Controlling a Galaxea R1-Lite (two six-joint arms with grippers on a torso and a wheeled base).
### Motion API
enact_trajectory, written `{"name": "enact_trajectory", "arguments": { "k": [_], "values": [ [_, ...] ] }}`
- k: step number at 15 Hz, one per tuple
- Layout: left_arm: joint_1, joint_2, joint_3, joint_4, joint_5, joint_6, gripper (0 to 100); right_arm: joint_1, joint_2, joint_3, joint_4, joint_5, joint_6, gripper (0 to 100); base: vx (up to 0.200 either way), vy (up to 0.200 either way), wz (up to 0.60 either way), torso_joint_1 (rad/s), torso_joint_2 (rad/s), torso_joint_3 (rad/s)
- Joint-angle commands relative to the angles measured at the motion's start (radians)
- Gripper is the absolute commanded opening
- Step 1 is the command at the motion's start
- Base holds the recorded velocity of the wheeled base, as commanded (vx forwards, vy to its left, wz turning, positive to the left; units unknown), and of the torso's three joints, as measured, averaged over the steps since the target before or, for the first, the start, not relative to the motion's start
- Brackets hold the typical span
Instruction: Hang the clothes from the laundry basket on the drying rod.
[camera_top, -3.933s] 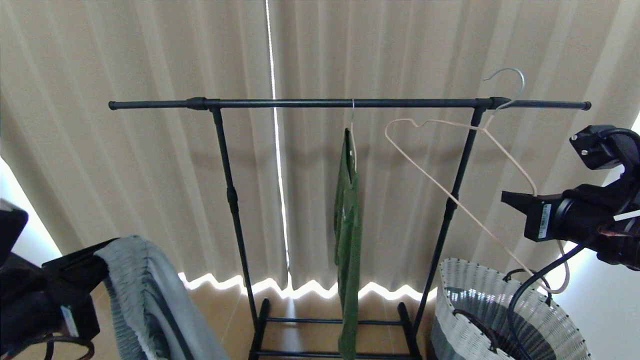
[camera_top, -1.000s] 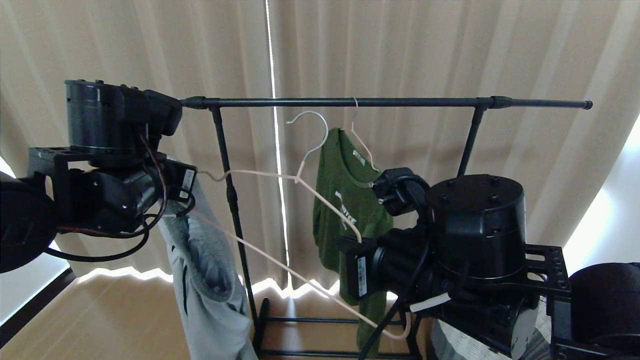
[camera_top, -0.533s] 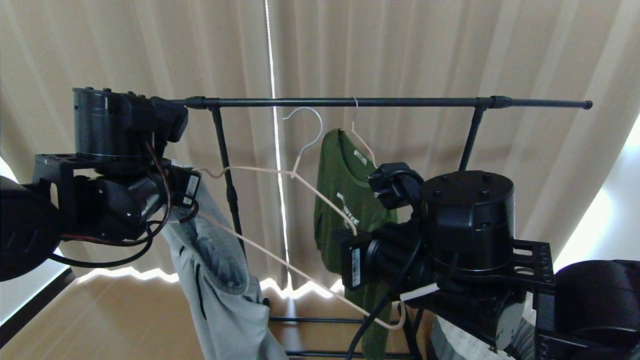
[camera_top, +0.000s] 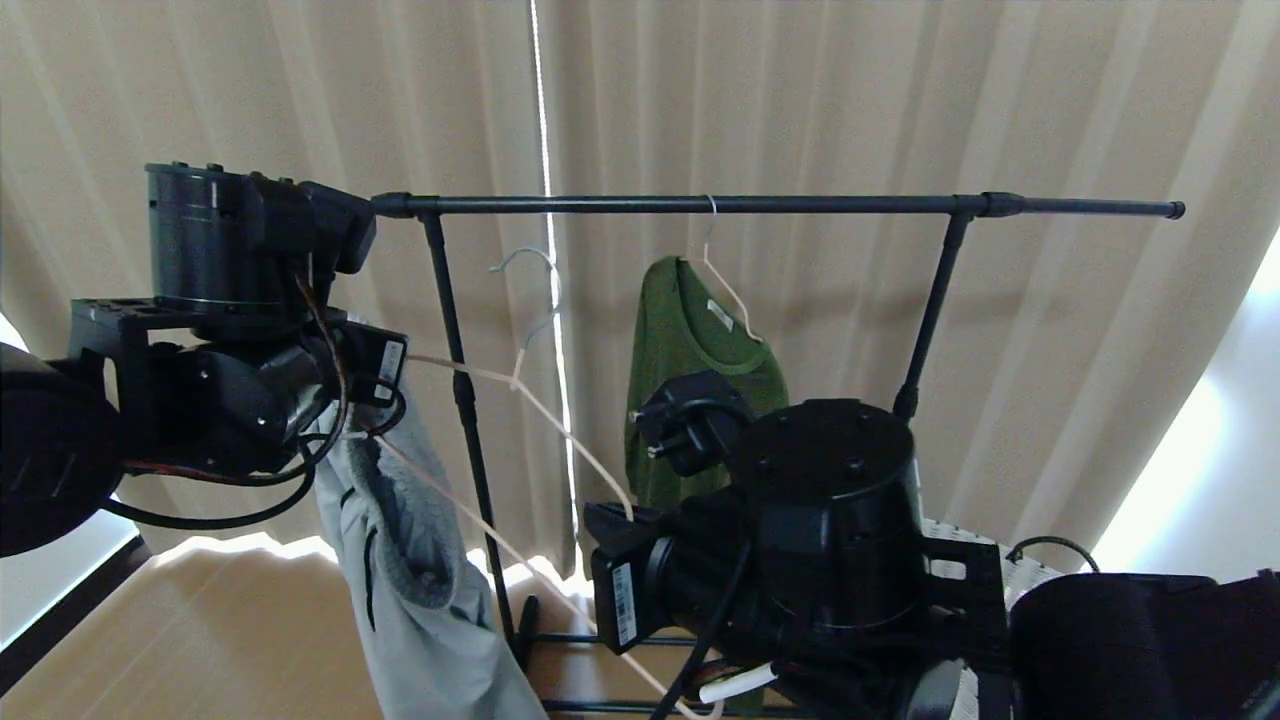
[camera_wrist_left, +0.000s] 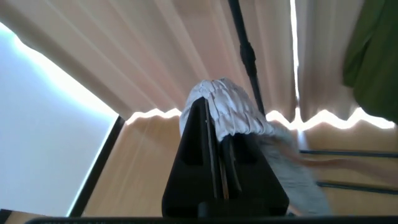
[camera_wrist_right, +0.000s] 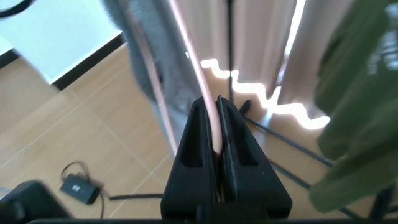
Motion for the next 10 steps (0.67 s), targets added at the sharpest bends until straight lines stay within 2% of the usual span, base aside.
{"name": "enact_trajectory", "arguments": {
  "k": [1, 4, 7, 9, 10],
  "values": [
    [-0.012, -0.005, -0.006, 0.000, 0.000, -0.003, 0, 0.007, 0.055, -0.034, 0.001, -0.001, 0.003, 0, 0.000, 0.000, 0.00, 0.000, 0.00, 0.000],
    [-0.041, -0.040, -0.008, 0.009, 0.000, -0.003, 0, -0.013, 0.068, -0.048, -0.014, -0.004, 0.005, 0, 0.000, 0.000, 0.00, 0.000, 0.00, 0.000],
    [-0.138, -0.082, -0.006, 0.019, -0.010, -0.006, 0, -0.048, 0.057, -0.039, -0.040, -0.004, 0.003, 0, 0.000, 0.000, 0.00, 0.000, 0.00, 0.000],
    [-0.193, -0.093, -0.005, 0.017, -0.056, -0.014, 0, -0.089, 0.051, -0.036, -0.039, -0.004, -0.001, 0, 0.000, 0.000, 0.00, 0.000, 0.00, 0.000],
    [-0.211, -0.100, -0.003, 0.017, -0.112, -0.015, 0, -0.105, 0.040, -0.025, -0.039, -0.004, -0.003, 0, 0.000, 0.000, 0.00, 0.000, 0.00, 0.000]
  ]
}}
